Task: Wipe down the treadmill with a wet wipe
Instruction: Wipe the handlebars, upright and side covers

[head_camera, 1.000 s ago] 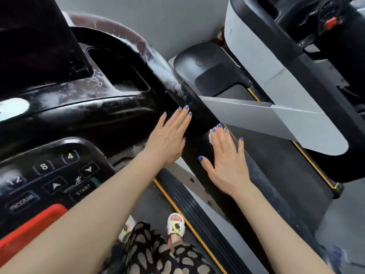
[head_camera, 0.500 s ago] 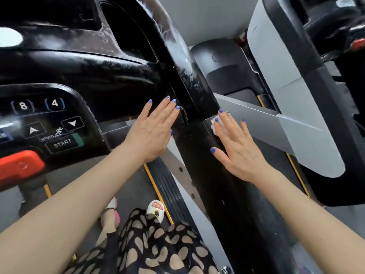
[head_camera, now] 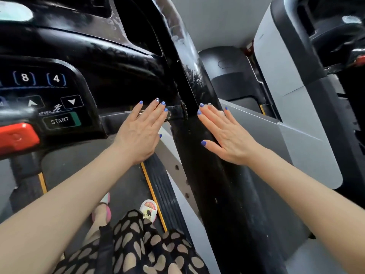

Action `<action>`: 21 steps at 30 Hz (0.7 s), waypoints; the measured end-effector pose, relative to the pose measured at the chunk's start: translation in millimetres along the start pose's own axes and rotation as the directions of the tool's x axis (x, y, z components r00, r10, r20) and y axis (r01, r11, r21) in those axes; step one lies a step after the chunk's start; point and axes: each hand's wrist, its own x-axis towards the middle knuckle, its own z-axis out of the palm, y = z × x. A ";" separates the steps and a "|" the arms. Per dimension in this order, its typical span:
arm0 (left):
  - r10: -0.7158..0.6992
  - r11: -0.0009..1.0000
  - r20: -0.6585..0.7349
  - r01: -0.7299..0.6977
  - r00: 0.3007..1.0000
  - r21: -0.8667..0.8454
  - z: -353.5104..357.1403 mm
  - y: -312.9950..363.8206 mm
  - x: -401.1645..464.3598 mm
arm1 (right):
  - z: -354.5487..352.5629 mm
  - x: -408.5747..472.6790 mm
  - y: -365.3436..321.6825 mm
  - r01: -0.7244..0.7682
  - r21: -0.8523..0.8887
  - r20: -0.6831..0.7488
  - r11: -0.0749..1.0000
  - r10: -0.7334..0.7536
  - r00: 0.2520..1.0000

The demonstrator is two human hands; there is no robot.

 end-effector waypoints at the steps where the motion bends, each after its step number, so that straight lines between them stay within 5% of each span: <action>1: -0.002 1.000 -0.008 0.002 1.000 0.019 1.1 0.3 -0.6 | 0.0 -3.1 4.6 0.024 -0.027 0.007 0.999 -0.024 1.000; 21: -0.087 0.991 -0.122 0.097 0.989 0.087 21.9 11.3 -21.6 | -36.1 18.0 14.1 0.387 -0.324 0.292 0.863 -0.298 0.909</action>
